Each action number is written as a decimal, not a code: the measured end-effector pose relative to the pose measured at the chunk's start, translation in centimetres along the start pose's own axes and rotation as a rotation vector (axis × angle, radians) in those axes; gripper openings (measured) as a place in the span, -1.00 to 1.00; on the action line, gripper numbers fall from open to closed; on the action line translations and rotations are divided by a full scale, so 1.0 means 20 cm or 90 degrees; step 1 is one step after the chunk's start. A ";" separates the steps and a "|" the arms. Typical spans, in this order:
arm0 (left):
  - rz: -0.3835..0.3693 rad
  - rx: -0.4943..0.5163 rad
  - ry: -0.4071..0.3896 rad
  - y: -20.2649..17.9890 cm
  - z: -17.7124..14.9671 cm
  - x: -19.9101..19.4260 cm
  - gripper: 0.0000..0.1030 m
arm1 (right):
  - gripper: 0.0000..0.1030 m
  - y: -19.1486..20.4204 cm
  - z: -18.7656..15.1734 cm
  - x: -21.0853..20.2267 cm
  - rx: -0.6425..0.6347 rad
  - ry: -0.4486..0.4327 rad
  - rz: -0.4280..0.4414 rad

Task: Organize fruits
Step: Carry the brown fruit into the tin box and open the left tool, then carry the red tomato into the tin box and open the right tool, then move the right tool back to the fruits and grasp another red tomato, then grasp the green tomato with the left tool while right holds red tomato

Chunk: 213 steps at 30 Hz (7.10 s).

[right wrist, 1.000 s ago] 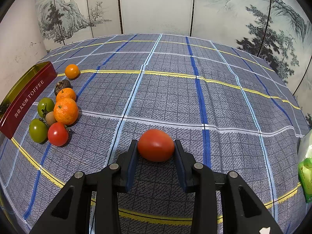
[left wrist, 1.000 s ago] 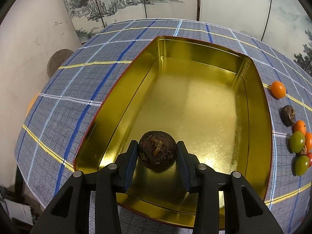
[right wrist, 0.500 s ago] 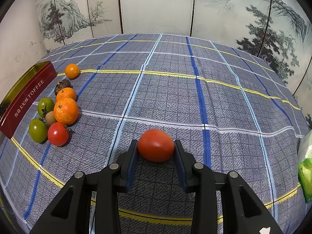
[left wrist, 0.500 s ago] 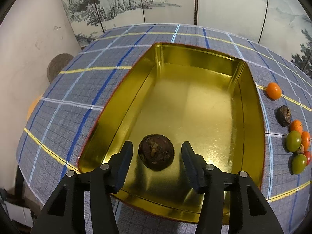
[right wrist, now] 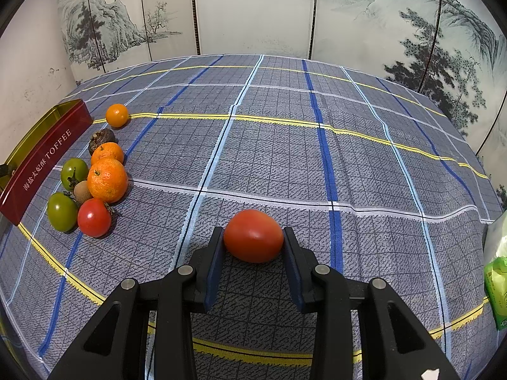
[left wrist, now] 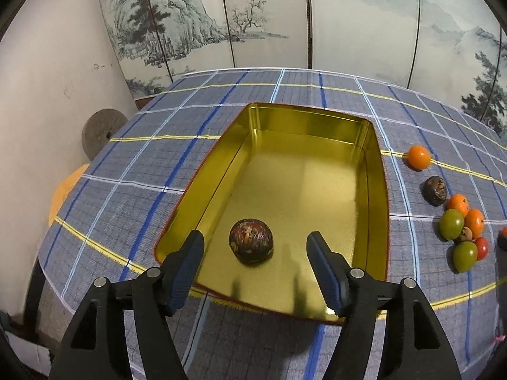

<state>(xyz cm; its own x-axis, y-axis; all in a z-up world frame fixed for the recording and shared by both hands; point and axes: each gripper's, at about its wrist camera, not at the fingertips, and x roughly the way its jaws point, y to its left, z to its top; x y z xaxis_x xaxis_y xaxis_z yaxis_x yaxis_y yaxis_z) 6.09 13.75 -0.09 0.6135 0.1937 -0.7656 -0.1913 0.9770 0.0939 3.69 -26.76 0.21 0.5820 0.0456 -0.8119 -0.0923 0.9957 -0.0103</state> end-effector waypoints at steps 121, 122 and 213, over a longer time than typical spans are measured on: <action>0.040 -0.141 0.012 0.36 -0.27 -0.25 0.54 | -0.12 1.52 0.35 -0.20 -0.293 -0.055 0.307; 0.037 -0.137 0.010 0.35 -0.27 -0.25 0.54 | -0.12 1.49 0.35 -0.21 -0.290 -0.059 0.304; -0.203 0.121 0.069 -1.08 -0.12 0.03 0.39 | -0.38 -0.09 0.14 0.11 -0.007 -0.001 0.003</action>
<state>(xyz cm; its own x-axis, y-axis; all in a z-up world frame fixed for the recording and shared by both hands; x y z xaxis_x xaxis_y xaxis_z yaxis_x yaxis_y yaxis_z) 8.77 -7.55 -4.05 0.5327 -0.1237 -0.8372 0.1484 0.9876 -0.0515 7.41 -28.29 0.11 0.5828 0.0508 -0.8111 -0.1038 0.9945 -0.0124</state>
